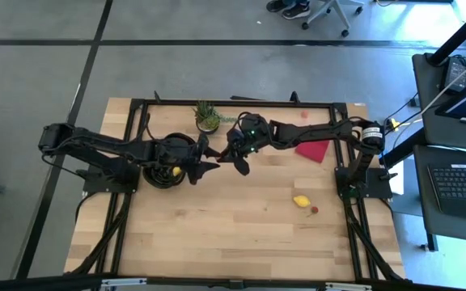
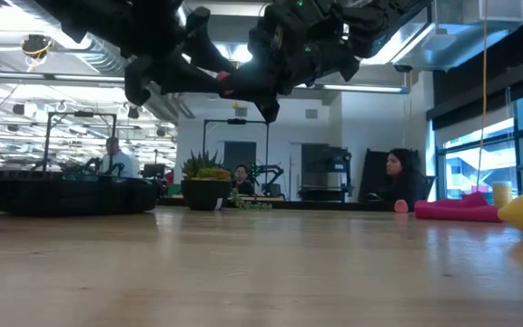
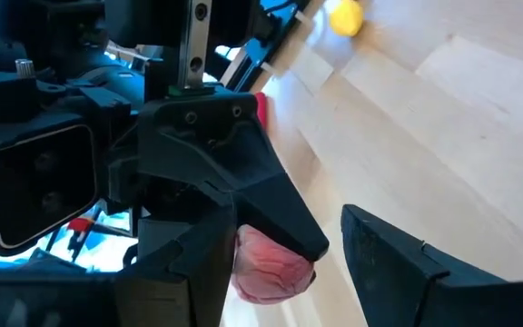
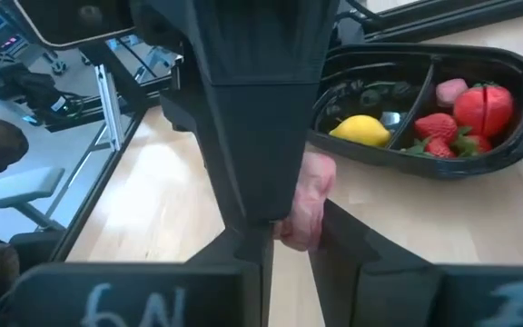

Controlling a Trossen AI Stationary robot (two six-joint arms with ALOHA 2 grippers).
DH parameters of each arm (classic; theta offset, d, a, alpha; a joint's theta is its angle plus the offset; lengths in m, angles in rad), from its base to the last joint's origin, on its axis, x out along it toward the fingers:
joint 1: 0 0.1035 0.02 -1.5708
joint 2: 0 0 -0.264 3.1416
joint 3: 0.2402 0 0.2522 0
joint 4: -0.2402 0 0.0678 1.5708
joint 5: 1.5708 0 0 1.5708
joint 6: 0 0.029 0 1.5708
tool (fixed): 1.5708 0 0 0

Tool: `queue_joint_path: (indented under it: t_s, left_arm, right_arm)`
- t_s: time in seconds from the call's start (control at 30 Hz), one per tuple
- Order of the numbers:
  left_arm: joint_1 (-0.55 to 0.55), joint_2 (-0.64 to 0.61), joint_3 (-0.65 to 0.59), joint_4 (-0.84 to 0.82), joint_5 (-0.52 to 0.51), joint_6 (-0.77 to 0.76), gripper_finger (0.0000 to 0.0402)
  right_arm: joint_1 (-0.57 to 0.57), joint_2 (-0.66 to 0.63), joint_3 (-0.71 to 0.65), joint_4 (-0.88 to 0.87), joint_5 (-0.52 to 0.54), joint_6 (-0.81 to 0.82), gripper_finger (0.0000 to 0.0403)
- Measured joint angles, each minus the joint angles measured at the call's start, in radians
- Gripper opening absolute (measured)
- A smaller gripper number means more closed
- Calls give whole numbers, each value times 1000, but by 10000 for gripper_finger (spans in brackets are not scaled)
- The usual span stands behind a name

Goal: Pick and placing Produce into tupperware
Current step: Put the pink peach into the black container

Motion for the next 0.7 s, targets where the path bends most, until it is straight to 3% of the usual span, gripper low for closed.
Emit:
queue_joint_path:
  t_s: [0.33, 0.7]
  left_arm:
    - [21, 12, 0, -6, -53, 3, 185]
    - [-6, 58, -1, 12, -90, 75, 99]
  right_arm:
    - [8, 0, 0, 5, -12, 2, 57]
    - [10, 1, -3, -34, -26, 2, 57]
